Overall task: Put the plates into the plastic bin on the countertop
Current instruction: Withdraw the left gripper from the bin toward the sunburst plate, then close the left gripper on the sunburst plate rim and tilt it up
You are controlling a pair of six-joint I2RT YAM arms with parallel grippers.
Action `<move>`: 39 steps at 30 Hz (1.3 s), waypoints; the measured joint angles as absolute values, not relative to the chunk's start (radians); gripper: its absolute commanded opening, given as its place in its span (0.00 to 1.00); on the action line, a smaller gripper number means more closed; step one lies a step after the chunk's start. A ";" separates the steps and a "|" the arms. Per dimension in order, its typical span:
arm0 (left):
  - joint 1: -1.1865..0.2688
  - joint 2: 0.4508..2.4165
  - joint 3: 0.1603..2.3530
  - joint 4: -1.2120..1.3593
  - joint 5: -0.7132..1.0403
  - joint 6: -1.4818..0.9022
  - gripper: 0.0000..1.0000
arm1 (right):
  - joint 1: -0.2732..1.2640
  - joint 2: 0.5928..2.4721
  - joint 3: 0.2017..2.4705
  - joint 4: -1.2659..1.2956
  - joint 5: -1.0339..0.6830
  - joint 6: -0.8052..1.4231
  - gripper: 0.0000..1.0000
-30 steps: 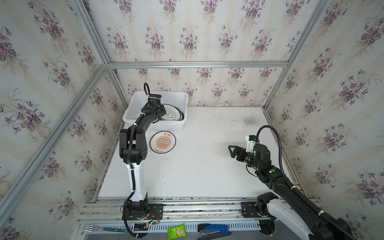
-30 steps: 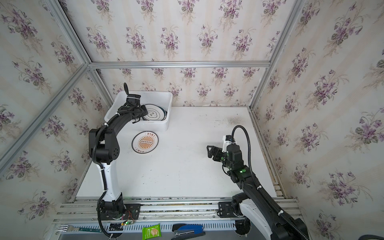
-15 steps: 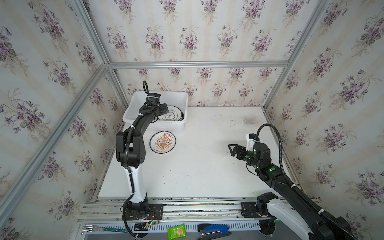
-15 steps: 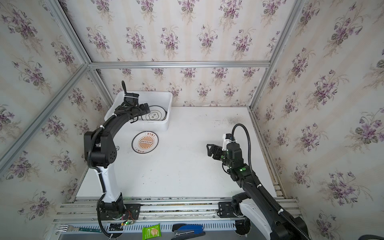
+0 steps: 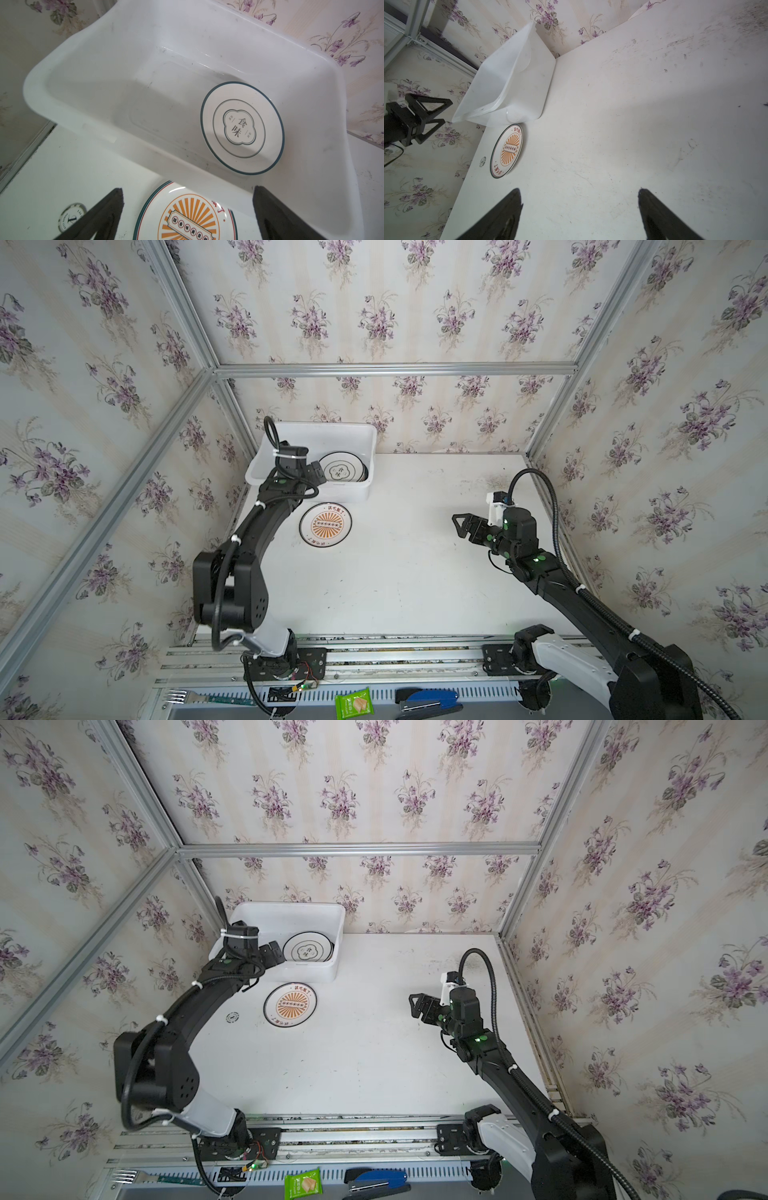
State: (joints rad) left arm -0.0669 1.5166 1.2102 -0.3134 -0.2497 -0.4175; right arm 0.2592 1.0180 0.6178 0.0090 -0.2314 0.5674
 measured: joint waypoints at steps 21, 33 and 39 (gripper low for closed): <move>0.086 1.131 0.519 -0.068 -0.006 -0.576 0.99 | 0.253 1.081 0.644 0.002 -0.449 0.660 0.89; 0.162 1.274 0.451 0.126 0.186 -0.654 0.99 | 0.253 1.080 0.646 0.027 -0.474 0.691 0.89; 0.170 1.327 0.440 0.183 0.234 -0.667 0.99 | 0.253 1.082 0.644 0.028 -0.474 0.691 0.89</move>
